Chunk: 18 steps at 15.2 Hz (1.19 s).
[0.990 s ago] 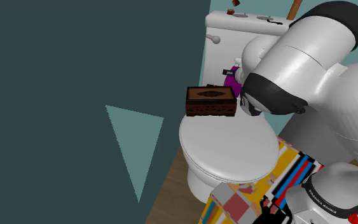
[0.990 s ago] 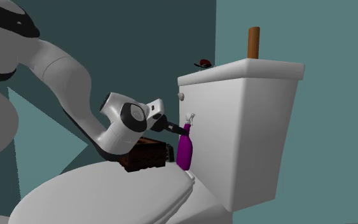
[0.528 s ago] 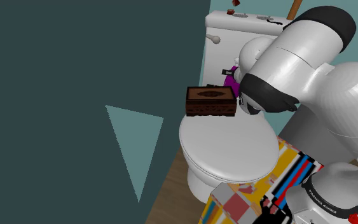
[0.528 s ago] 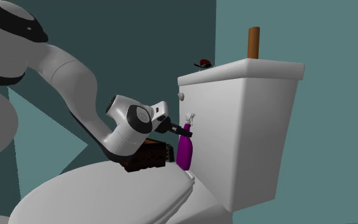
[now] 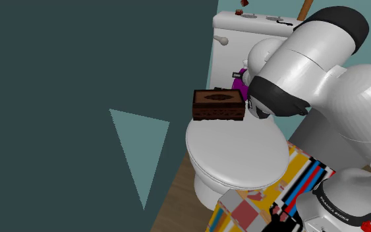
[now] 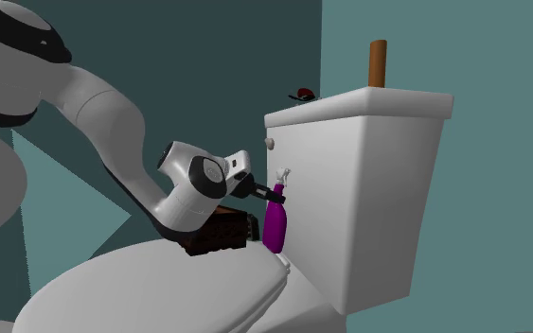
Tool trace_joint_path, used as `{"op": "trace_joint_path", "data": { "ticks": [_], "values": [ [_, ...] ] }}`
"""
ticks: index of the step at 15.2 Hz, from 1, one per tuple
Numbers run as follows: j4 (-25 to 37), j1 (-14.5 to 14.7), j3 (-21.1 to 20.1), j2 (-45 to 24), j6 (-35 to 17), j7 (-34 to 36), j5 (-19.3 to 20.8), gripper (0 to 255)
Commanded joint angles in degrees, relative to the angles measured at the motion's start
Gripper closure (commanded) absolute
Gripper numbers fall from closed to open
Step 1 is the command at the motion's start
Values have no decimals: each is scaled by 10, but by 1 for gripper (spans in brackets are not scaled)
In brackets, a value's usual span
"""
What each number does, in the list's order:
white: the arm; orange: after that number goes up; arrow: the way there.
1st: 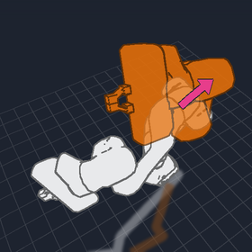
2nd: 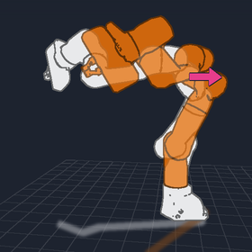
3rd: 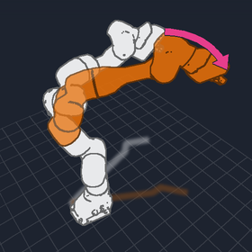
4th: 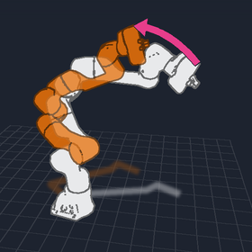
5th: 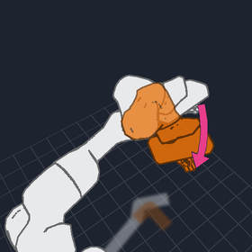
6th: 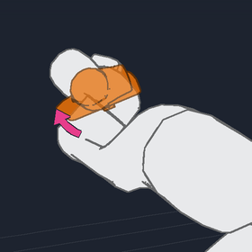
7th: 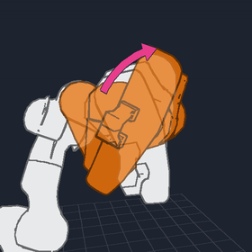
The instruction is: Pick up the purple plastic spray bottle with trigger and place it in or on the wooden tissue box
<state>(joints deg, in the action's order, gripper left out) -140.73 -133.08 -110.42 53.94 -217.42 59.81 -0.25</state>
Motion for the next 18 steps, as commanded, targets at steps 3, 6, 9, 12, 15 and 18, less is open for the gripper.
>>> {"op": "trace_joint_path", "data": {
  "ticks": [3,6,9,12,15,18],
  "values": [
    [0,0,0,0,0,0,0,255],
    [-2,4,7,-8,4,-3,4,255],
    [-6,18,27,-30,18,-14,17,255],
    [-9,34,49,-52,32,-24,28,255],
    [-12,51,72,-73,48,-35,39,255],
    [-13,70,96,-94,65,-46,49,255]
  ]
}}
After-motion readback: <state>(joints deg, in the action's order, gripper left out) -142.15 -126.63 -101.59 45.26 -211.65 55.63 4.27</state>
